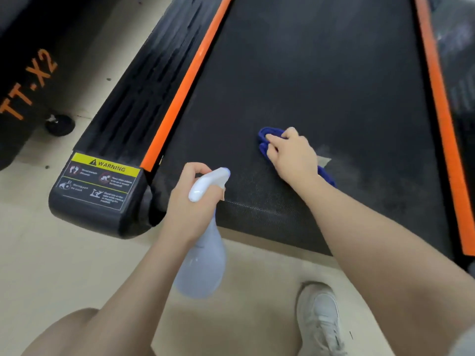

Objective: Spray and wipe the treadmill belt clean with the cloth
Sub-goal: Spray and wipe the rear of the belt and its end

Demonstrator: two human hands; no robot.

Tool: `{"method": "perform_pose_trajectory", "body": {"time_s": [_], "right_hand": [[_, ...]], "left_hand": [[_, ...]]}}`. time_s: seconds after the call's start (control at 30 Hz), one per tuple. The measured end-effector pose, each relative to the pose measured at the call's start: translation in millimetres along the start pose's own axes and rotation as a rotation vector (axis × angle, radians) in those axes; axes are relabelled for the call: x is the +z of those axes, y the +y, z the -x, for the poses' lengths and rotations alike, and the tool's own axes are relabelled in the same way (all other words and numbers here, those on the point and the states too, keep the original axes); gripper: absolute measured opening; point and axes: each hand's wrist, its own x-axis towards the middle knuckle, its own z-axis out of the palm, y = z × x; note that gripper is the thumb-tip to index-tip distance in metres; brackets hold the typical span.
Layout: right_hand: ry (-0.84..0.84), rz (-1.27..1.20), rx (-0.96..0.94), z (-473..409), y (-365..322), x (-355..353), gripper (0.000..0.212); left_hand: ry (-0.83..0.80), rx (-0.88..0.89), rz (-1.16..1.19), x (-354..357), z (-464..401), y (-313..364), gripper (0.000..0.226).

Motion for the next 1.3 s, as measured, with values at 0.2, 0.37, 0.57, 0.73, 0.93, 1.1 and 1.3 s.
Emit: {"method": "perform_pose_trajectory", "body": {"time_s": [0.2, 0.37, 0.57, 0.73, 0.93, 1.1, 1.3], "right_hand": [[-0.038, -0.198, -0.488, 75.5, 7.6, -2.0, 0.031], [-0.096, -0.298, -0.272, 43.6, 23.4, -17.2, 0.028], [-0.005, -0.607, 0.120, 39.0, 54.8, -49.3, 0.032], [0.065, -0.626, 0.179, 52.0, 83.2, -52.7, 0.032], [0.047, -0.267, -0.290, 76.0, 59.2, -17.7, 0.036], [0.049, -0.001, -0.437, 22.1, 42.4, 0.6, 0.026], [0.054, -0.071, -0.342, 8.6, 25.5, -0.5, 0.021]], "left_hand": [[0.099, -0.067, -0.003, 15.8, -5.2, 5.9, 0.016], [0.022, -0.120, 0.018, 40.7, -1.0, 27.5, 0.017], [-0.071, -0.202, 0.040, 69.0, -5.0, 35.2, 0.027], [-0.186, -0.184, -0.010, 96.3, 3.1, 45.1, 0.025], [0.021, -0.148, 0.005, 73.6, -7.6, 44.1, 0.033], [0.080, -0.020, -0.108, 53.8, -22.9, 42.2, 0.025], [0.199, 0.036, -0.096, 56.4, -32.0, 41.4, 0.020]]}}
